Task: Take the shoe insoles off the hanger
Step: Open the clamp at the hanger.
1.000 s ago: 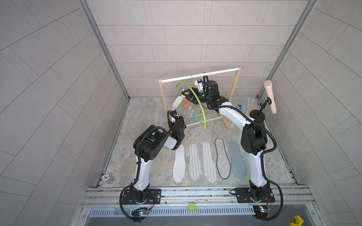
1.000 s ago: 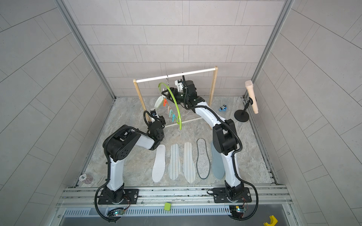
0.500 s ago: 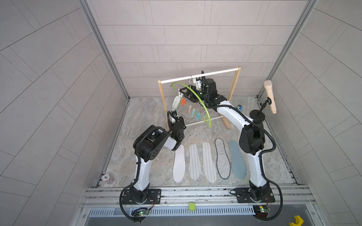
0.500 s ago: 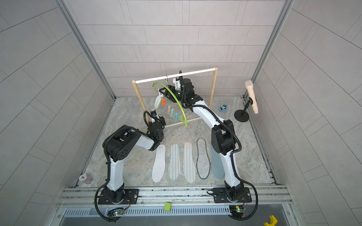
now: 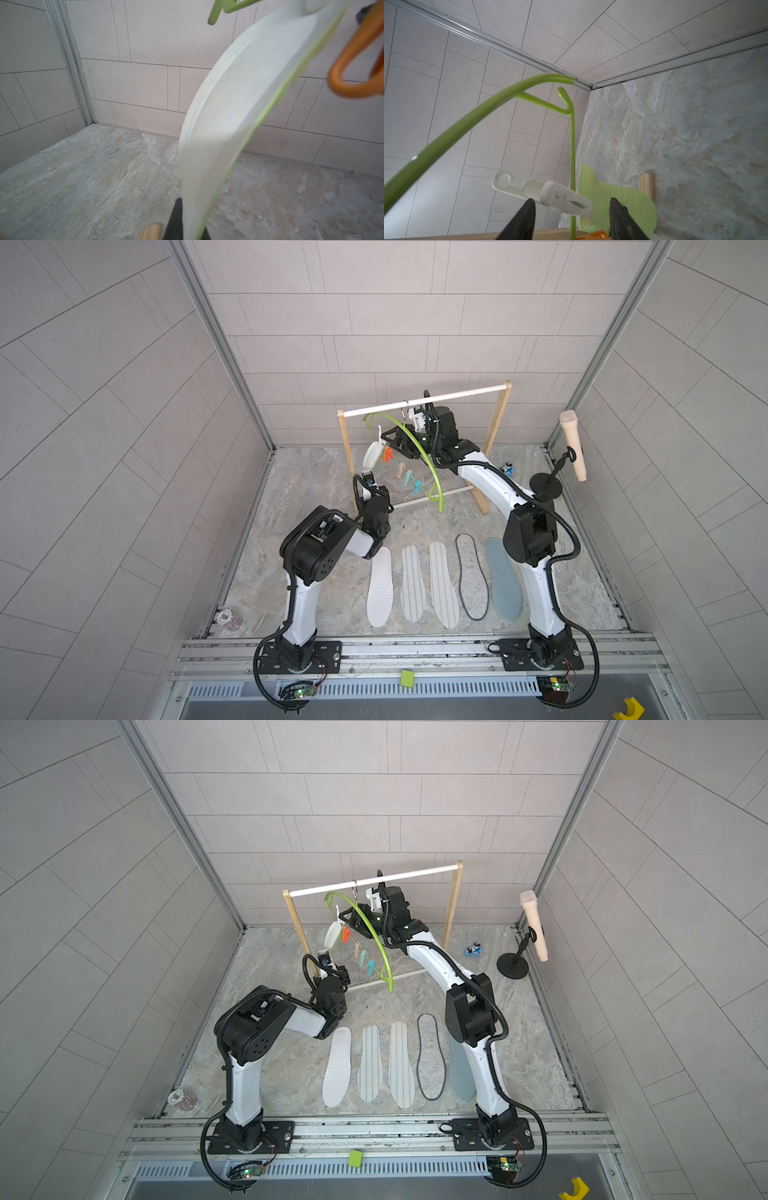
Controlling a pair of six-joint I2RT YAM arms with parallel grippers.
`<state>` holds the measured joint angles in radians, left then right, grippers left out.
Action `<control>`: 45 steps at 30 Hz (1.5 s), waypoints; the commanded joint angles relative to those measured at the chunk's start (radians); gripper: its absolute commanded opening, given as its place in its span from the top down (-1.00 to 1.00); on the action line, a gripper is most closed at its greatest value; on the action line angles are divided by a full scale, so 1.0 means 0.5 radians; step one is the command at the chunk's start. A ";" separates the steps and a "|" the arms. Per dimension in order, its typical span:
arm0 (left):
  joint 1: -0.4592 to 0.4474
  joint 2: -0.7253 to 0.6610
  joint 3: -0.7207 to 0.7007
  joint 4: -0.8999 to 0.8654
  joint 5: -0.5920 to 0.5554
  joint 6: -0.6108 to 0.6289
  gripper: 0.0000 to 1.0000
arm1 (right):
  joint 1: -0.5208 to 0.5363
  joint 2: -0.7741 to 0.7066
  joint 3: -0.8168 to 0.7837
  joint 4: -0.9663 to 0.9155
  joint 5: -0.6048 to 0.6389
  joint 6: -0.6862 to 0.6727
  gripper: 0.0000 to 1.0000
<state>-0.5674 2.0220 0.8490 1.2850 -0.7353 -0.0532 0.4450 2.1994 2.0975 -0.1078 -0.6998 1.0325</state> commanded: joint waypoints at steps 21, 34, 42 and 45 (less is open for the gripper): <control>0.006 -0.139 0.020 0.062 0.001 0.116 1.00 | -0.046 -0.302 -0.493 0.627 0.238 0.162 -0.33; 0.004 -0.124 0.011 0.054 0.003 0.101 1.00 | -0.053 -0.346 -0.449 0.452 0.390 0.175 -0.09; 0.006 -0.116 0.008 0.035 0.013 0.072 1.00 | -0.048 -0.376 -0.466 0.359 0.414 0.192 0.22; 0.006 -0.120 0.008 0.032 0.014 0.065 1.00 | -0.048 -0.383 -0.478 0.351 0.410 0.212 0.18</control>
<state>-0.5678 1.9839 0.8490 1.2858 -0.7261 -0.0090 0.4244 2.0678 1.8530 0.0738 -0.5064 1.1217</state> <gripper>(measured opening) 0.069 0.402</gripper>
